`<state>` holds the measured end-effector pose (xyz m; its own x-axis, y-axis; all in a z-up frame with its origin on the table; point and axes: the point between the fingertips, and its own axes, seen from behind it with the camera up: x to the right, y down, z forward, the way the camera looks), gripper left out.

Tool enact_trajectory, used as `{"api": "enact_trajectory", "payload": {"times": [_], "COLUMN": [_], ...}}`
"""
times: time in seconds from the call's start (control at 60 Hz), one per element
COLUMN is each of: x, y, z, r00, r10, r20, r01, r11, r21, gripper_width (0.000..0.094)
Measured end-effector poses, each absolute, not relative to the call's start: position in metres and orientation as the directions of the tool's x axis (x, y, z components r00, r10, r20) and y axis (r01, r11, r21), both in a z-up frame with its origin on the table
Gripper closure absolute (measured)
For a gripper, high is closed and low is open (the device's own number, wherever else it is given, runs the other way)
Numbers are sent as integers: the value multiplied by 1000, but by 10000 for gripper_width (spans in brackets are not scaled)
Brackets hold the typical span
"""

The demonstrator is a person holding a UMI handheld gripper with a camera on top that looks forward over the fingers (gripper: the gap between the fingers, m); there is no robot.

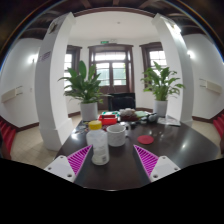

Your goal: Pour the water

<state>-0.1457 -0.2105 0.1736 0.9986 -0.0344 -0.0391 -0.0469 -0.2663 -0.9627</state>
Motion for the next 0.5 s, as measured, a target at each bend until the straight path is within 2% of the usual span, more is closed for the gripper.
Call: {"api": "enact_trajectory", "payload": {"times": [0.283,0.5], "x": [-164,-173], "y": [-165,-113], "z": [126,111], "r00": [998,998], "r10": [54,51], "r20": [22,31], "r01": [39,46], "r11": [-333,-312], "r21": [-942,-949], "gripper_width": [135,137]}}
